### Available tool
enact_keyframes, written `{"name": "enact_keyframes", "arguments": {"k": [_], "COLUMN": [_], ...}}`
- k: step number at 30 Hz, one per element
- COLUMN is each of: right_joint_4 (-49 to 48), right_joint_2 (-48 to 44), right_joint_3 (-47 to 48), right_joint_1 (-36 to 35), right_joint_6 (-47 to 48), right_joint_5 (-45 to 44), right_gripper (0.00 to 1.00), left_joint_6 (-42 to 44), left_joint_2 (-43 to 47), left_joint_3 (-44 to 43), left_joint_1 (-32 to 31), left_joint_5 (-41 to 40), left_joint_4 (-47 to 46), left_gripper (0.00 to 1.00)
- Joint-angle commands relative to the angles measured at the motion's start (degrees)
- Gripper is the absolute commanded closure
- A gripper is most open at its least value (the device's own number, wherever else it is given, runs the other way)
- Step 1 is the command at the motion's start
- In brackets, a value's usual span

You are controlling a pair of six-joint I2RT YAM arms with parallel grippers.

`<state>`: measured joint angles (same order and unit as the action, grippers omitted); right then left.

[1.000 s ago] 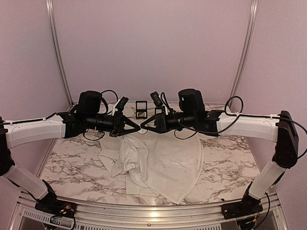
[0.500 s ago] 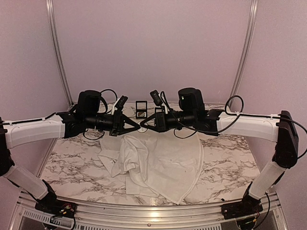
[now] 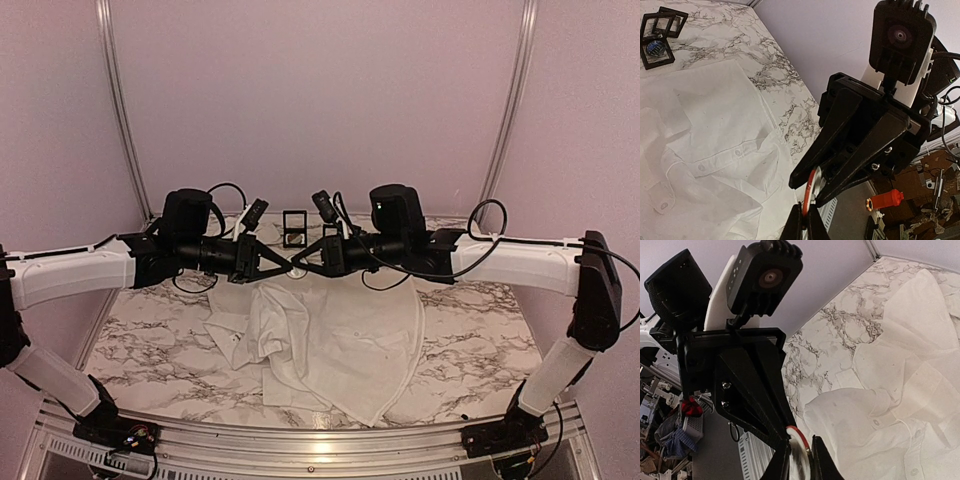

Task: Remove the brooch from the garment
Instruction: Close the brooch at the center of the board.

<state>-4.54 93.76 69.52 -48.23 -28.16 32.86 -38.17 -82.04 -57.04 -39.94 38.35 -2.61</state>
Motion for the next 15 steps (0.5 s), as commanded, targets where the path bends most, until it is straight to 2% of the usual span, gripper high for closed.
{"name": "enact_keyframes", "arguments": {"k": [1,10,15], "right_joint_4": [-0.2,0.5,0.6], "right_joint_2": [-1.0,-3.1,-6.0], "right_joint_3": [1.5,2.1,1.7], "right_joint_1": [-1.4,0.1,1.2], "right_joint_6": [-0.9,-3.3,-4.9], "right_joint_5": [1.6,0.0,-1.8], "right_gripper": [0.81,0.64,0.53], "left_joint_6": [6.5,15.8,22.0], "left_joint_2": [1.2,2.1,3.4], "left_joint_3": [-1.8,-2.5,-2.9], "left_joint_1": [-0.7,-0.7,-1.1], "left_joint_5": [-1.9,-3.7,-8.0], "left_joint_4": [2.1,5.9,7.2], "left_gripper": [1.0,1.0,1.0]}}
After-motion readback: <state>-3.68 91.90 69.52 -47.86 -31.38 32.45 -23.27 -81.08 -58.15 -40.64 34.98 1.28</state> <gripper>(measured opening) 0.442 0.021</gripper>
